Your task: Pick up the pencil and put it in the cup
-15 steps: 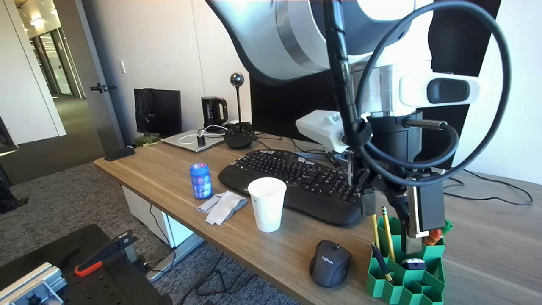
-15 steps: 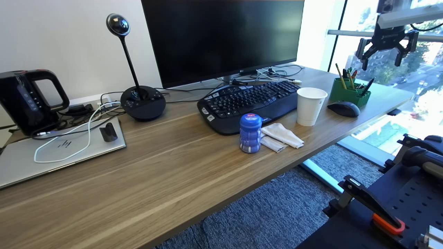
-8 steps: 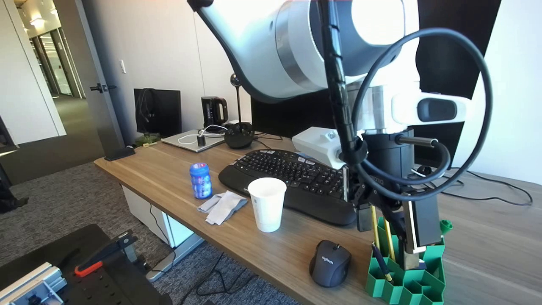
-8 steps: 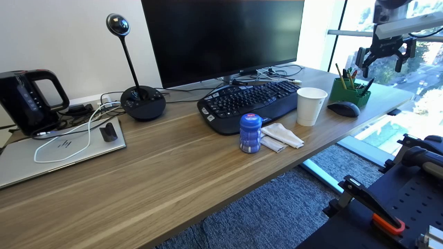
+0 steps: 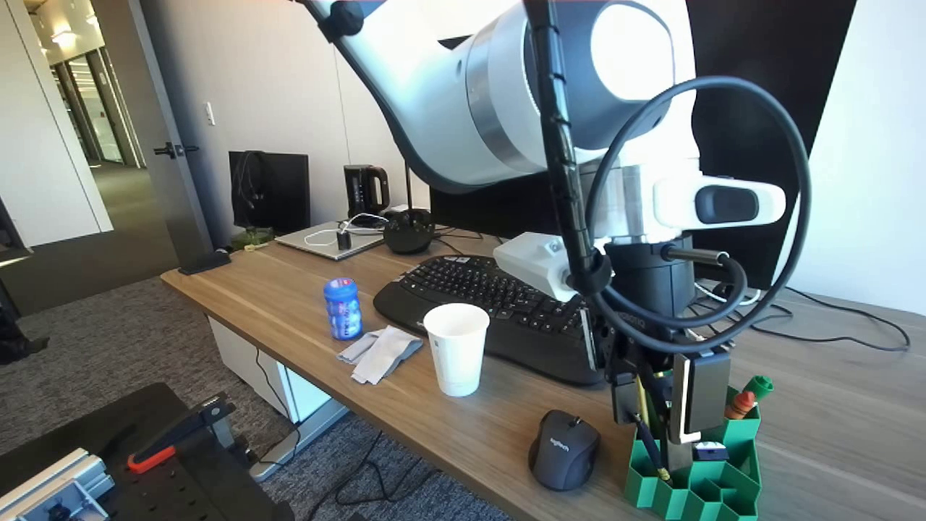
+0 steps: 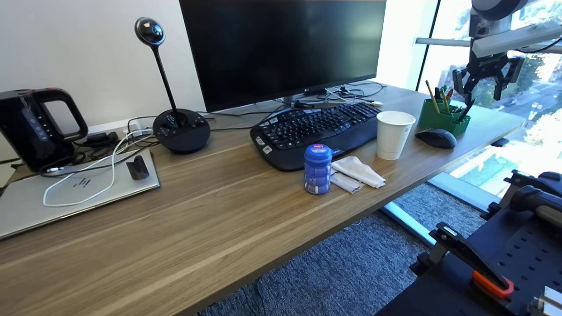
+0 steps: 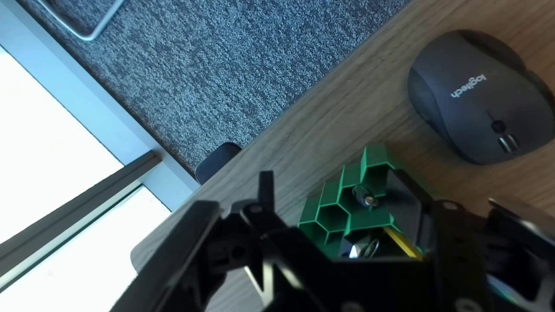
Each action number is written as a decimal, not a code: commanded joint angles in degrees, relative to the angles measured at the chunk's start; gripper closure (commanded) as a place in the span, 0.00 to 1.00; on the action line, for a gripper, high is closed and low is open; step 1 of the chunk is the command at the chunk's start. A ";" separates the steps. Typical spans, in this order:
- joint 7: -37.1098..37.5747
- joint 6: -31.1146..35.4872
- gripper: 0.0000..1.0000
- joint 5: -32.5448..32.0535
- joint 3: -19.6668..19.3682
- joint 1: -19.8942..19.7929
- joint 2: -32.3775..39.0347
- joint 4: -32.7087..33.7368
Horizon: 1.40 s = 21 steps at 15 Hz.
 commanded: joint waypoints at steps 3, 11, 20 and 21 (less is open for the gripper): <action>2.08 0.49 0.79 -0.68 -1.26 1.12 0.47 0.75; 2.02 0.79 1.00 -0.26 -1.06 0.85 0.10 0.78; 1.95 1.69 0.50 -0.10 -0.98 0.82 -0.25 0.68; 2.07 1.52 0.42 0.07 -0.93 0.86 -0.26 0.80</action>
